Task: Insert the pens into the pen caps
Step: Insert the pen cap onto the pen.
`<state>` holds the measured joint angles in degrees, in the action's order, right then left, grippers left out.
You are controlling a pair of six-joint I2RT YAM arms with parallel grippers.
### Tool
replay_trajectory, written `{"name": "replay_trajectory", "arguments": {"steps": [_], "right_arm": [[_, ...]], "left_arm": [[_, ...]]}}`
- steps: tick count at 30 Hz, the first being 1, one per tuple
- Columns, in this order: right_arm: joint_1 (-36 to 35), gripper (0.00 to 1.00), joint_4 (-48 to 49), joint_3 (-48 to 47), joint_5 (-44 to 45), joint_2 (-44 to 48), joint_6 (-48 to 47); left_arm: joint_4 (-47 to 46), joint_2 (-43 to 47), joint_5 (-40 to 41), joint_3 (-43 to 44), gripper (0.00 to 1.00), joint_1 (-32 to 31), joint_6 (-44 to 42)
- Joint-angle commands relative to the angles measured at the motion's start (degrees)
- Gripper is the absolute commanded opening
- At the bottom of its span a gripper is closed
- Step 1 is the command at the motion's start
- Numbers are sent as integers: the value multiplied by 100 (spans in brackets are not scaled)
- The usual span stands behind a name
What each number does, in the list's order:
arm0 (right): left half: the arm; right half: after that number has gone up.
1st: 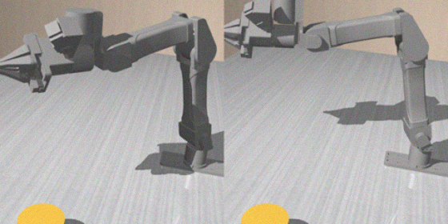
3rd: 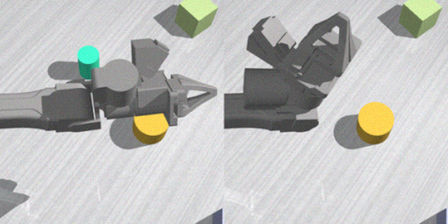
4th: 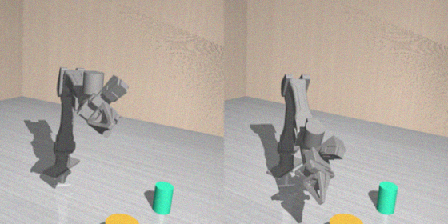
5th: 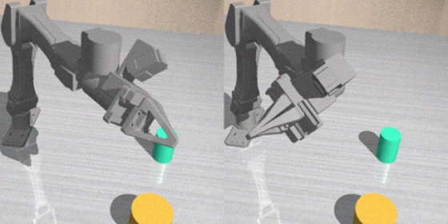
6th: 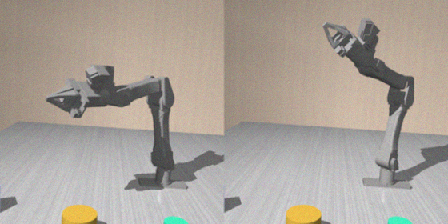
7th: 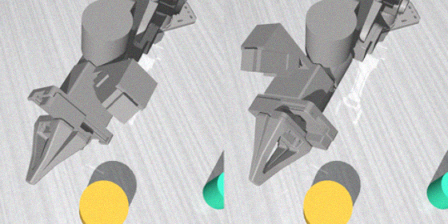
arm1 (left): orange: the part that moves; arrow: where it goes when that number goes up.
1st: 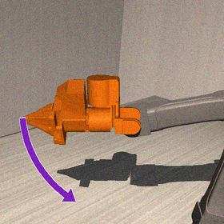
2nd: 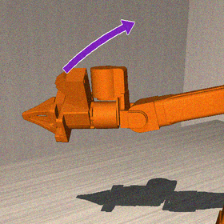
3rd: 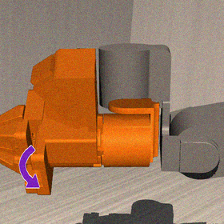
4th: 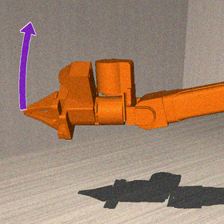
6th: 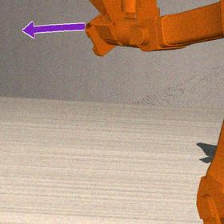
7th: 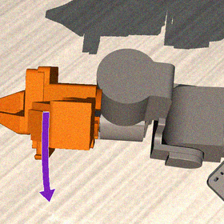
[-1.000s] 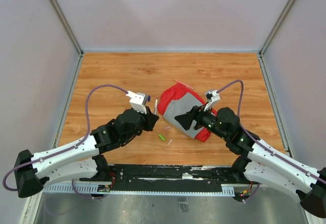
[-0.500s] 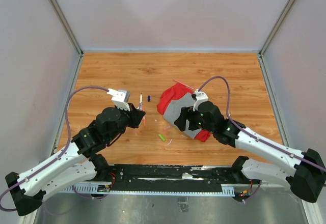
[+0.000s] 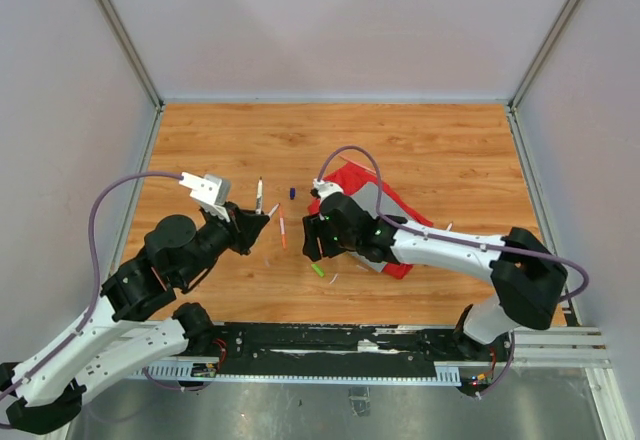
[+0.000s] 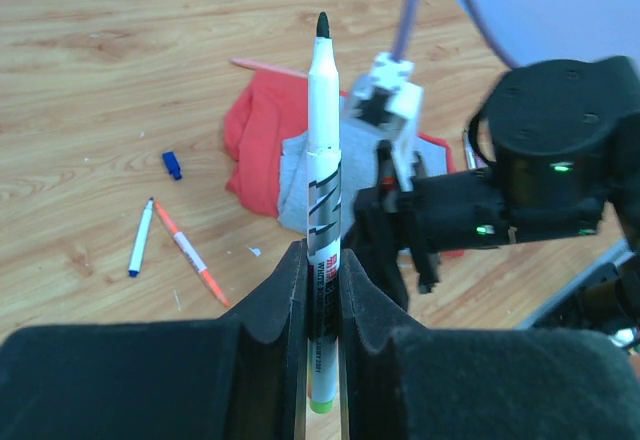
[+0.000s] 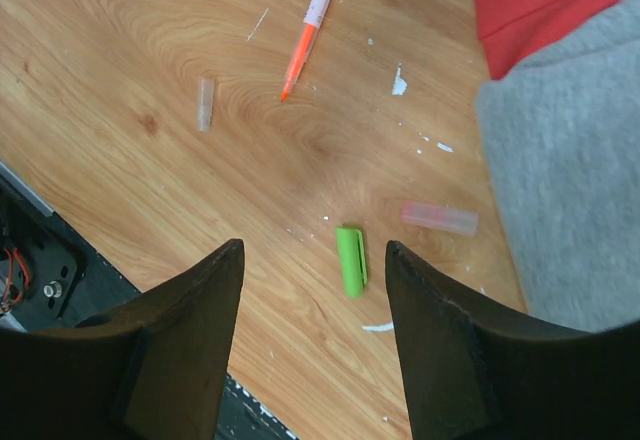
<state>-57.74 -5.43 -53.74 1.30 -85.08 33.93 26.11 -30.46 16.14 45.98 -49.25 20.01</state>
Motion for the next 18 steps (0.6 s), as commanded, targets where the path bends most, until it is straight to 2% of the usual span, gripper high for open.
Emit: {"name": "replay_trajectory", "arguments": {"steps": [1, 10, 18], "right_arm": [[-128, 56, -249, -416, -38, -437, -134], [-357, 48, -1308, -921, 69, -1097, -462], [-486, 43, -1711, -1318, -18, -1567, -618]], "left_arm": [[-32, 133, -627, -1, 1, 30, -331], [-8, 315, -391, -49, 1, 31, -280], [4, 305, -322, -63, 0, 30, -243]]}}
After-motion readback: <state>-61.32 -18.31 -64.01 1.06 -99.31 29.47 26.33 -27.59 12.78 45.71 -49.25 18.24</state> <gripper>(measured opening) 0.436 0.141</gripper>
